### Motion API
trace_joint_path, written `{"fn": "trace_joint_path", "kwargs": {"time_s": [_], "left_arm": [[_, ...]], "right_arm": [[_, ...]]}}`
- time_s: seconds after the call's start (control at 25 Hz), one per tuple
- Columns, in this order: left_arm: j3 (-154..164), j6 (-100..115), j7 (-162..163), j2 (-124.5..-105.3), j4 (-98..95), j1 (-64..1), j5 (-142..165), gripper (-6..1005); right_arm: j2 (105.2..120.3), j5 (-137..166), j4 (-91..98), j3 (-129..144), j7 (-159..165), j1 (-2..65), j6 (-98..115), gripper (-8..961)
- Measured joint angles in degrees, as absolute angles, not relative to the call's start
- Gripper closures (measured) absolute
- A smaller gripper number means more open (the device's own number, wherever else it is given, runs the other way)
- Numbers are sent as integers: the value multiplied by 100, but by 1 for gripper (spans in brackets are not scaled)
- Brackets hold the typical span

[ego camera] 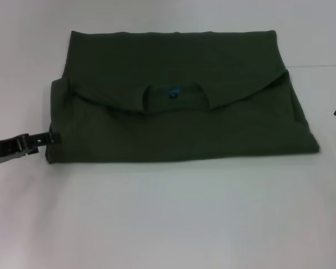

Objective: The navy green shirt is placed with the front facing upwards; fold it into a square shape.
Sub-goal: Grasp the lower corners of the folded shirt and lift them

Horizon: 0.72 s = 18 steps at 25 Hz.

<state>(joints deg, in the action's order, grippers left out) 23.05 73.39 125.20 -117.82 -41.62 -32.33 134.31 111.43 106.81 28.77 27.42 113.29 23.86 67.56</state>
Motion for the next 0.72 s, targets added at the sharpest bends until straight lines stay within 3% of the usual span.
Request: {"fn": "trace_joint_path", "kwargs": {"time_s": [0.72], "left_arm": [[2569,6174,12189,-11859,-3549,-3473,13462,176]], "right_arm": [[11189,10776,2883,2742,11333,2458,6729,32]]}}
